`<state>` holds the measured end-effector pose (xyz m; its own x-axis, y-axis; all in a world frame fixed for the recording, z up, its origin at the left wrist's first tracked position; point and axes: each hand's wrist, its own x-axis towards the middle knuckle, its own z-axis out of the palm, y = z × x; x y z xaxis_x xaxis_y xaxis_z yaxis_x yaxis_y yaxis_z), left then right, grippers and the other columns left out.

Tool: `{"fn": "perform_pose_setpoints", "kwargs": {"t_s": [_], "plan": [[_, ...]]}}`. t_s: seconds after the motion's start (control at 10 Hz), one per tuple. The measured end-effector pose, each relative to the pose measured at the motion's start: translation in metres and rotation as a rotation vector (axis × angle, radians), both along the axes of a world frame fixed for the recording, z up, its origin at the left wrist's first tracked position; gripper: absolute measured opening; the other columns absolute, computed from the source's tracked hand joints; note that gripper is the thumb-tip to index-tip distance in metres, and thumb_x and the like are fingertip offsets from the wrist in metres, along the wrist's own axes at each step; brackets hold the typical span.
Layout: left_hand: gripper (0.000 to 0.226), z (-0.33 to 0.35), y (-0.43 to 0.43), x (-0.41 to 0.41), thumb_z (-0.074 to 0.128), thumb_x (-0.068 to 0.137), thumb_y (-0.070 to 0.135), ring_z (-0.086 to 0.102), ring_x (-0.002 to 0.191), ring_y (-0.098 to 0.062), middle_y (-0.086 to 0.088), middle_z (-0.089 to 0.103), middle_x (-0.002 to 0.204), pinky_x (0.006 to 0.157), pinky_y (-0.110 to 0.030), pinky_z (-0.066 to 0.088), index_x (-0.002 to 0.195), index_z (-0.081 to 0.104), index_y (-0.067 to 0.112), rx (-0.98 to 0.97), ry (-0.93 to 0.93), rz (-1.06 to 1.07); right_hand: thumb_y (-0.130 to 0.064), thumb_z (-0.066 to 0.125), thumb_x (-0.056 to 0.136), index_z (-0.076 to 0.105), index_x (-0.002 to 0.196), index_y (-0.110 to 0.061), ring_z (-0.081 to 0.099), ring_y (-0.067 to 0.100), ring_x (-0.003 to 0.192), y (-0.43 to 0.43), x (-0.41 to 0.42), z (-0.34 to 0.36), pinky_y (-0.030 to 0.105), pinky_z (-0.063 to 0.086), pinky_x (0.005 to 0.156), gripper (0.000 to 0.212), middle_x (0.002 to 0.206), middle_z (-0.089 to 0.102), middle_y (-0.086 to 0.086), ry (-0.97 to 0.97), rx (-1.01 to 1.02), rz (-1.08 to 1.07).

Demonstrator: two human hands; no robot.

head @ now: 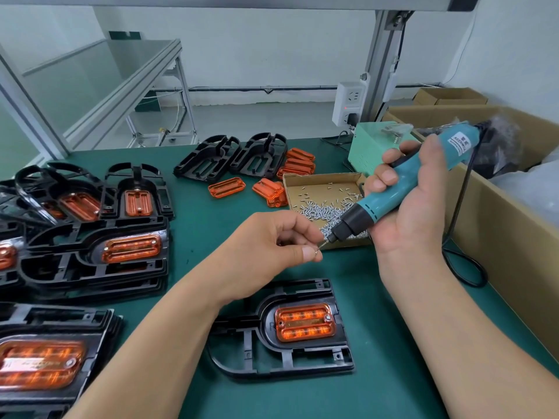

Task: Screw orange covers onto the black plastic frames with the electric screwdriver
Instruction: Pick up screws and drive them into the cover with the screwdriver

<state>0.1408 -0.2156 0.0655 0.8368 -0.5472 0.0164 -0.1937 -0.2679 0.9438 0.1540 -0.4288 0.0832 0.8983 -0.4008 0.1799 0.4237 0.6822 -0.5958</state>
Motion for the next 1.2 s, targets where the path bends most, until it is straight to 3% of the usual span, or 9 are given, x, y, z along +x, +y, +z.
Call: {"fn": "perform_pose_setpoints", "kwargs": {"t_s": [0.4, 0.6, 0.8, 1.0, 1.2], "plan": [[0.016, -0.001, 0.001, 0.000, 0.076, 0.096, 0.010, 0.075, 0.098, -0.015, 0.001, 0.080, 0.095, 0.095, -0.026, 0.057, 0.105, 0.073, 0.023, -0.017, 0.019, 0.002, -0.037, 0.058, 0.107, 0.056, 0.101, -0.017, 0.049, 0.010, 0.059, 0.000, -0.001, 0.001, 0.022, 0.046, 0.057, 0.022, 0.085, 0.061, 0.001, -0.014, -0.010, -0.011], [0.015, 0.000, 0.002, 0.002, 0.074, 0.096, 0.010, 0.075, 0.097, -0.013, 0.001, 0.081, 0.096, 0.091, -0.020, 0.056, 0.106, 0.073, 0.022, -0.025, 0.020, 0.002, -0.037, 0.059, 0.106, 0.055, 0.102, -0.017, 0.050, 0.009, 0.059, 0.000, -0.002, 0.001, 0.022, 0.047, 0.057, 0.021, 0.085, 0.062, 0.001, -0.008, -0.011, -0.014], [0.016, -0.002, 0.000, 0.001, 0.080, 0.092, 0.012, 0.076, 0.095, -0.021, -0.001, 0.080, 0.093, 0.093, -0.028, 0.058, 0.100, 0.075, 0.024, -0.025, 0.007, 0.052, -0.038, 0.059, 0.107, 0.056, 0.101, -0.016, 0.050, 0.010, 0.060, 0.004, -0.002, 0.002, 0.023, 0.047, 0.058, 0.023, 0.085, 0.062, 0.002, -0.016, -0.056, -0.029], [0.018, -0.001, 0.000, 0.000, 0.083, 0.089, 0.013, 0.076, 0.088, -0.017, 0.002, 0.079, 0.089, 0.087, -0.021, 0.057, 0.097, 0.076, 0.027, 0.051, 0.001, 0.083, -0.038, 0.058, 0.109, 0.053, 0.104, -0.014, 0.050, 0.011, 0.061, 0.011, -0.001, -0.001, 0.024, 0.047, 0.058, 0.025, 0.084, 0.063, 0.004, 0.030, -0.094, -0.036], [0.021, 0.001, 0.003, 0.001, 0.083, 0.089, 0.018, 0.076, 0.093, -0.015, 0.003, 0.081, 0.092, 0.094, -0.030, 0.052, 0.104, 0.074, 0.030, 0.060, 0.032, 0.012, -0.039, 0.058, 0.108, 0.055, 0.102, -0.014, 0.049, 0.010, 0.059, 0.011, -0.003, 0.001, 0.023, 0.046, 0.056, 0.026, 0.084, 0.063, 0.003, 0.025, -0.092, -0.010]]}}
